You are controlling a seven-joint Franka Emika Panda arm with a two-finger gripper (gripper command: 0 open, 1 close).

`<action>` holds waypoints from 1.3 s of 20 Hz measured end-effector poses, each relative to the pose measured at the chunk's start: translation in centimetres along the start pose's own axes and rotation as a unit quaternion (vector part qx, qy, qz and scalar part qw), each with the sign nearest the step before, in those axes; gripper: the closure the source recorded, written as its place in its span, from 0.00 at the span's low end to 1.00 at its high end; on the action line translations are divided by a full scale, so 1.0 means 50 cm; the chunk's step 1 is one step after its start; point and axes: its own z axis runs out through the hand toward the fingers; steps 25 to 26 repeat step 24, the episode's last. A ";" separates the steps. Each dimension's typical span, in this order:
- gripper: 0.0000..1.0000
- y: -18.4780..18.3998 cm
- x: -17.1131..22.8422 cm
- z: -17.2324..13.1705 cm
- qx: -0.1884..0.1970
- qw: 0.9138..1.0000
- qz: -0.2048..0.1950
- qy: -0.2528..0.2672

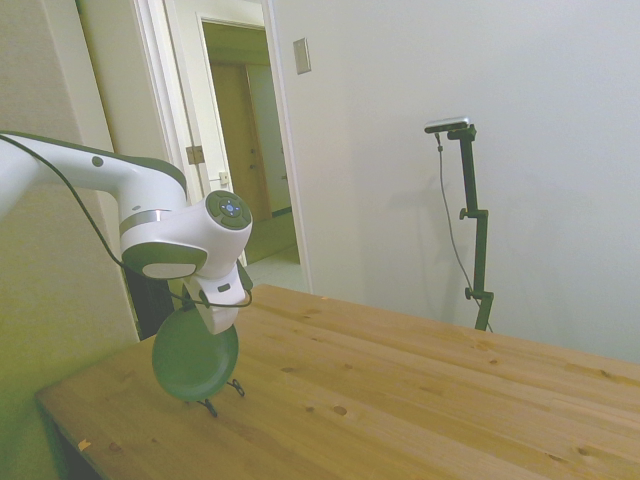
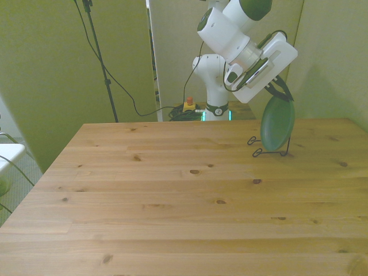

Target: Load the plate

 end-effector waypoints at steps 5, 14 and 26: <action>0.00 -0.001 0.000 0.005 0.000 1.000 -0.001 0.004; 0.00 -0.007 -0.006 0.003 0.002 1.000 -0.006 0.010; 0.00 -0.059 -0.113 -0.116 -0.017 0.997 -0.071 0.035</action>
